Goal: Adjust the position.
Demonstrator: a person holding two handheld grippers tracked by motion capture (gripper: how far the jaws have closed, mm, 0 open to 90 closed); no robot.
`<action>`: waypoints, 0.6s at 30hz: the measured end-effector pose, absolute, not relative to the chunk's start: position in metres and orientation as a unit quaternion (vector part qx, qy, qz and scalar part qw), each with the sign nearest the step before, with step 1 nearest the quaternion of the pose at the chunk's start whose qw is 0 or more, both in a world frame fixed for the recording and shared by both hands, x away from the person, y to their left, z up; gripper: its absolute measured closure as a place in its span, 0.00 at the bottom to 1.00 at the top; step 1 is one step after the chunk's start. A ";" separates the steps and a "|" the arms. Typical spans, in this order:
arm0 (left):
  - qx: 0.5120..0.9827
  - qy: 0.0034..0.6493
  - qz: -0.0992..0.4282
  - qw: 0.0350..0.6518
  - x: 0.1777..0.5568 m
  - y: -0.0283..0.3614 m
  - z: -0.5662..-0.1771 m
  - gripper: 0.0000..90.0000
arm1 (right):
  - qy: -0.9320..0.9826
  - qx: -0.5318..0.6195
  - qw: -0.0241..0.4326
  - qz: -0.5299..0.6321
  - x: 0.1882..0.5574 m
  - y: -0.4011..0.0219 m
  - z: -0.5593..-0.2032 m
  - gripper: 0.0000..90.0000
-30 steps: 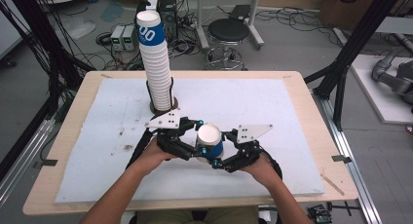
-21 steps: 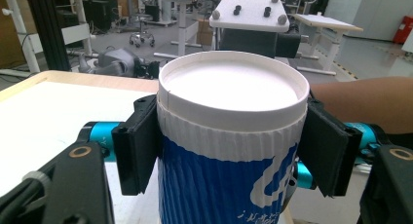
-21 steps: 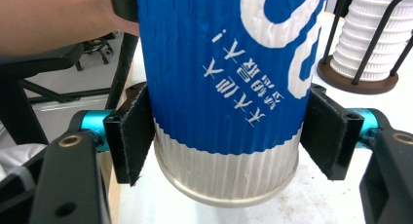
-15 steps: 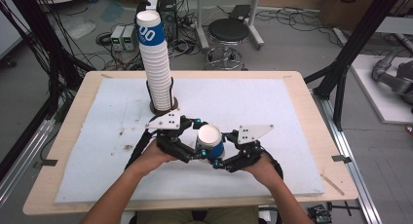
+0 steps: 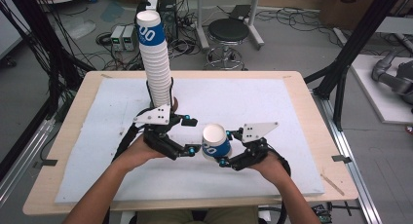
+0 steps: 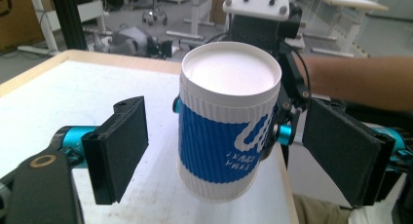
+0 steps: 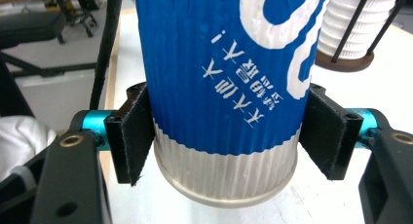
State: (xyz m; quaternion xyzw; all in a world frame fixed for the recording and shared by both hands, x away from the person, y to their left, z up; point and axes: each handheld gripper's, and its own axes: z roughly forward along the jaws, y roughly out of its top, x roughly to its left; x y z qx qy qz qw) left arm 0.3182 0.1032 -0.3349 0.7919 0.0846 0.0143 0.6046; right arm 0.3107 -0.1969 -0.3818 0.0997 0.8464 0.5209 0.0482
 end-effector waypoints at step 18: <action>0.844 0.068 0.005 0.533 0.321 0.096 -0.318 0.19 | 0.899 0.060 0.060 0.429 0.316 -0.188 -0.357 0.31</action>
